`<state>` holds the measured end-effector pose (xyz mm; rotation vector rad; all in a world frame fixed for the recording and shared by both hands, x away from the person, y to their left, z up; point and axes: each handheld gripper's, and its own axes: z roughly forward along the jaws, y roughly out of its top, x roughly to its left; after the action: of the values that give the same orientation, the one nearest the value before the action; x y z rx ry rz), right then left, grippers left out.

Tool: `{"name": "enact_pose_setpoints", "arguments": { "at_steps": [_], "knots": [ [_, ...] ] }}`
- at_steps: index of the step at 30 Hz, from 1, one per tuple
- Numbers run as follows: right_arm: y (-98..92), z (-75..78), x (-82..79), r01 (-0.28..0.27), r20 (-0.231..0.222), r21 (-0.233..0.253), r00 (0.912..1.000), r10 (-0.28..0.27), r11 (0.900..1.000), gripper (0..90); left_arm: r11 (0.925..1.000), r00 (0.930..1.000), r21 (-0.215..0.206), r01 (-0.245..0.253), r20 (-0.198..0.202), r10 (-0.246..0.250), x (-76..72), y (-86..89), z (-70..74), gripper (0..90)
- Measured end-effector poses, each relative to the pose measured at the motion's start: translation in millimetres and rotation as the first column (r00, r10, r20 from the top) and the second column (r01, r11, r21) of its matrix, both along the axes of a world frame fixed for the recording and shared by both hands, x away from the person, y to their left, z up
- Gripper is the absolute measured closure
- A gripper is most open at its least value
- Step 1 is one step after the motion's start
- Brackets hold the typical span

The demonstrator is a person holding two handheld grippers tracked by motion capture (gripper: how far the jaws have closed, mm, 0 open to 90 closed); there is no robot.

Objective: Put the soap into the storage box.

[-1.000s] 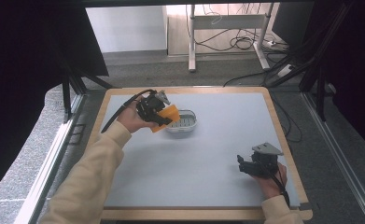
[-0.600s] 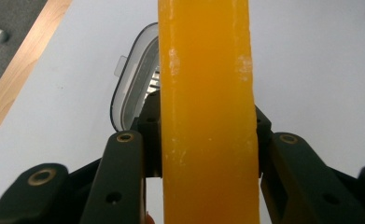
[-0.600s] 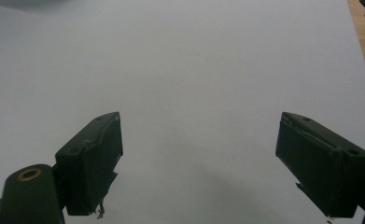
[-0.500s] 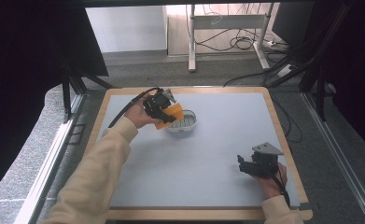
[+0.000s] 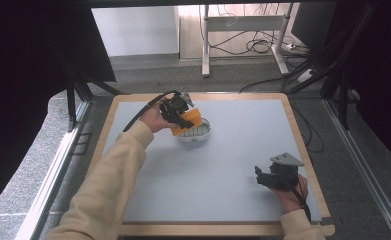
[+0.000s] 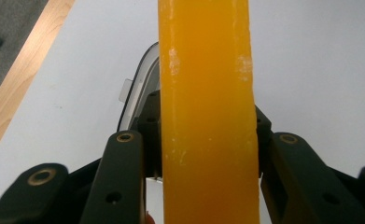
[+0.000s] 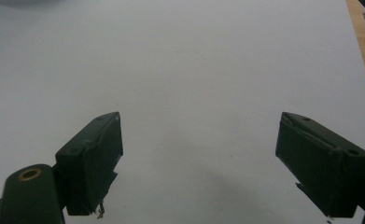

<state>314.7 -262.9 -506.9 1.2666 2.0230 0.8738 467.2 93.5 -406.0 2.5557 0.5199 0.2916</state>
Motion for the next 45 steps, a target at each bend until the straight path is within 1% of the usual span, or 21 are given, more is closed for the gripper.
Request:
{"name": "enact_pose_setpoints", "arguments": {
  "at_steps": [4,7,10,14,17,22,27,29,32,39,40,42,44,45],
  "knots": [
    [0.3,0.3,-0.3,0.0,0.0,0.002,1.0,0.0,1.0,15.2,1.0,1.0,-0.003,0.005,-0.002,-0.005,2.5,-2.5,1.1,62.2],
    [0.3,0.3,-0.3,0.0,0.0,0.001,1.0,0.0,1.0,15.2,0.9999,0.9999,0.007,0.009,-0.005,-0.009,4.6,-5.3,0.9,62.2],
    [0.3,0.1,-0.1,-0.001,0.0,0.0,1.0,0.001,1.0,15.2,0.9998,0.9998,0.003,0.018,-0.012,-0.018,7.0,-8.0,-0.4,62.2],
    [-0.2,0.0,0.2,0.0,-0.001,0.002,1.0,0.0,1.0,15.2,0.9994,0.9993,0.021,0.029,-0.023,-0.028,11.4,-12.5,-3.4,62.2],
    [-0.3,0.1,0.1,-0.001,-0.001,0.003,1.0,0.001,1.0,15.3,0.9993,0.9991,0.018,0.032,-0.027,-0.031,15.5,-14.5,-6.2,62.2],
    [-0.3,0.1,0.3,0.0,-0.001,0.003,1.0,0.0,1.0,15.3,0.9975,0.9981,0.039,0.058,-0.022,-0.057,22.4,-18.0,-11.3,62.2],
    [0.2,-0.1,0.3,-0.001,-0.002,0.0,1.0,0.001,1.0,15.3,0.9955,0.9967,0.058,0.075,-0.037,-0.073,28.7,-22.3,-17.0,62.2],
    [-0.2,-0.1,0.4,0.001,-0.001,0.001,1.0,-0.001,1.0,15.3,0.995,0.9957,0.053,0.085,-0.042,-0.082,31.6,-22.8,-19.6,62.1],
    [-0.9,-0.4,0.5,0.003,-0.004,0.001,1.0,-0.003,1.0,15.3,0.9951,0.9957,0.054,0.083,-0.045,-0.081,34.3,-22.8,-22.9,62.2],
    [-0.3,-1.4,1.7,0.0,-0.006,-0.002,1.0,0.0,1.0,15.3,0.9925,0.9943,0.08,0.092,-0.062,-0.087,40.1,-25.7,-33.6,62.1],
    [0.1,-1.6,1.8,-0.002,-0.006,-0.005,1.0,0.002,1.0,15.3,0.9936,0.9948,0.077,0.083,-0.066,-0.078,40.6,-26.6,-35.6,62.1],
    [0.7,-1.5,1.8,-0.005,-0.004,-0.009,1.0,0.005,1.0,15.3,0.9924,0.9938,0.082,0.092,-0.069,-0.087,43.0,-27.2,-37.5,62.2],
    [0.5,-1.5,1.7,-0.004,-0.004,-0.009,1.0,0.004,1.0,15.3,0.9927,0.9935,0.074,0.095,-0.07,-0.09,44.3,-27.9,-39.0,62.1],
    [0.1,-1.4,1.6,-0.005,-0.005,-0.01,1.0,0.004,1.0,15.3,0.9912,0.9922,0.08,0.106,-0.074,-0.1,45.3,-28.3,-39.4,62.1]
  ]
}}
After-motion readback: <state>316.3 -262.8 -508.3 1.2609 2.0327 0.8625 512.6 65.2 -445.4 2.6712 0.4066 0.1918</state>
